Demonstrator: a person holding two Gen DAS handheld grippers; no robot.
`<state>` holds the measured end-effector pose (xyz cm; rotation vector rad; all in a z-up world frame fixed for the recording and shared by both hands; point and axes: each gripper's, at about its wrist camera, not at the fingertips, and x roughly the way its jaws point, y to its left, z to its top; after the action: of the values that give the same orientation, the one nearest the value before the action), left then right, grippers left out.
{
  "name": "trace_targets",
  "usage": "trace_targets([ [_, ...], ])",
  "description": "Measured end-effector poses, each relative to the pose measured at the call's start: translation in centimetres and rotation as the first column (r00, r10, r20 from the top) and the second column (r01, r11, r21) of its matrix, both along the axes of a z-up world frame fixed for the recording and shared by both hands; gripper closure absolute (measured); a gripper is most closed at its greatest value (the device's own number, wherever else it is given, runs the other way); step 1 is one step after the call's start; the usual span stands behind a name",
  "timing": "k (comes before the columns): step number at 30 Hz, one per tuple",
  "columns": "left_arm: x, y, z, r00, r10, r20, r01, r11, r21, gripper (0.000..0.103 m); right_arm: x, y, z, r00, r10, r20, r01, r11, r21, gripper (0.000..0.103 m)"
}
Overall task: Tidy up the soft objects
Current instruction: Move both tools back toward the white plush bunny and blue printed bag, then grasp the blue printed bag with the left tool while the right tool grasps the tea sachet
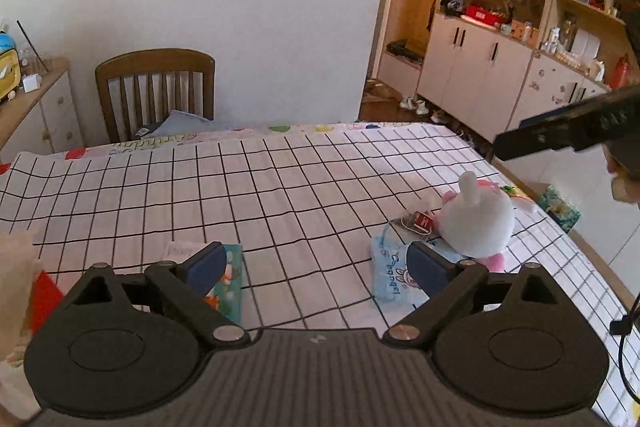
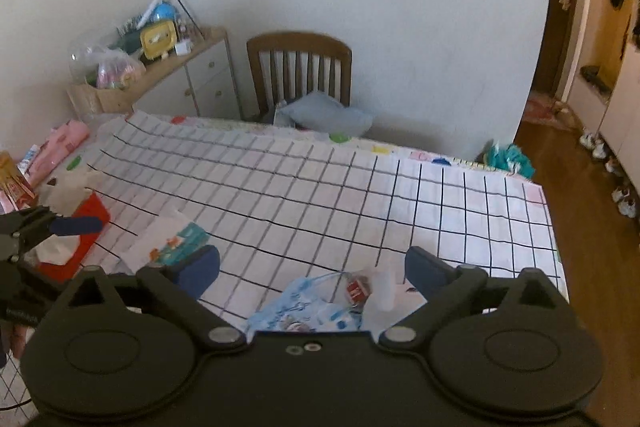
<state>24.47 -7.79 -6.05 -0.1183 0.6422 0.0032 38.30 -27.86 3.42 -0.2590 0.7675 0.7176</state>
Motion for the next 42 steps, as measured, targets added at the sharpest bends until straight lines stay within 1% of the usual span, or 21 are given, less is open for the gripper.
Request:
trace_targets([
  [3, 1.3, -1.0, -0.7, 1.0, 0.003, -0.021, -0.003, 1.0, 0.017, 0.004, 2.6, 0.5, -0.8, 0.998, 0.013, -0.055, -0.015, 0.999, -0.034, 0.004],
  [9, 3.9, -3.4, -2.4, 0.996, -0.048, -0.078, 0.052, 0.997, 0.05, 0.004, 6.3, 1.8, -3.2, 0.988, 0.043, -0.15, -0.062, 0.99, -0.124, 0.004],
  [14, 6.0, -5.6, -4.0, 0.989, -0.1, -0.104, 0.105, 0.993, 0.046, 0.004, 8.9, 2.9, -5.4, 0.963, 0.076, -0.259, -0.134, 0.968, -0.213, 0.007],
  [17, 7.3, -6.5, -5.0, 0.987, -0.109, -0.118, 0.114, 0.993, 0.04, 0.004, 10.1, 3.7, -6.4, 0.946, 0.095, -0.31, -0.171, 0.958, -0.229, 0.008],
  [21, 8.9, -7.1, -6.3, 0.982, -0.119, -0.144, 0.122, 0.993, 0.008, 0.004, 11.6, 4.7, -7.7, 0.923, 0.108, -0.37, -0.214, 0.942, -0.258, 0.009],
  [24, 9.9, -7.6, -7.3, 0.978, -0.136, -0.156, 0.137, 0.991, -0.001, 0.004, 12.3, 5.5, -8.6, 0.911, 0.119, -0.394, -0.248, 0.923, -0.293, 0.011],
  [26, 10.4, -8.0, -7.8, 0.976, -0.147, -0.162, 0.149, 0.989, 0.0, 0.004, 12.9, 5.8, -9.2, 0.91, 0.108, -0.4, -0.249, 0.915, -0.318, 0.013],
  [27, 10.7, -8.2, -8.1, 0.974, -0.149, -0.171, 0.152, 0.988, 0.005, 0.004, 13.1, 5.9, -9.4, 0.909, 0.108, -0.401, -0.249, 0.915, -0.318, 0.015],
  [29, 11.4, -8.4, -8.8, 0.969, -0.158, -0.192, 0.16, 0.987, -0.003, 0.004, 13.4, 5.9, -10.0, 0.899, 0.119, -0.422, -0.266, 0.914, -0.307, 0.015],
  [32, 12.2, -8.7, -9.5, 0.965, -0.16, -0.209, 0.16, 0.987, -0.016, 0.004, 13.7, 6.1, -10.8, 0.885, 0.137, -0.446, -0.299, 0.9, -0.318, 0.017],
  [36, 13.0, -9.4, -10.0, 0.957, -0.179, -0.227, 0.184, 0.983, 0.002, 0.004, 13.8, 6.4, -11.6, 0.873, 0.152, -0.464, -0.33, 0.885, -0.33, 0.02],
  [38, 13.2, -9.9, -10.3, 0.952, -0.199, -0.231, 0.206, 0.978, 0.008, 0.004, 13.8, 6.6, -11.9, 0.873, 0.155, -0.462, -0.338, 0.875, -0.346, 0.021],
  [40, 13.4, -10.5, -10.6, 0.949, -0.209, -0.238, 0.221, 0.975, 0.027, 0.004, 13.9, 6.6, -12.3, 0.869, 0.158, -0.469, -0.348, 0.869, -0.352, 0.025],
  [42, 13.4, -10.7, -10.8, 0.948, -0.203, -0.244, 0.22, 0.975, 0.041, 0.004, 14.0, 6.6, -12.6, 0.864, 0.161, -0.477, -0.355, 0.867, -0.35, 0.027],
])
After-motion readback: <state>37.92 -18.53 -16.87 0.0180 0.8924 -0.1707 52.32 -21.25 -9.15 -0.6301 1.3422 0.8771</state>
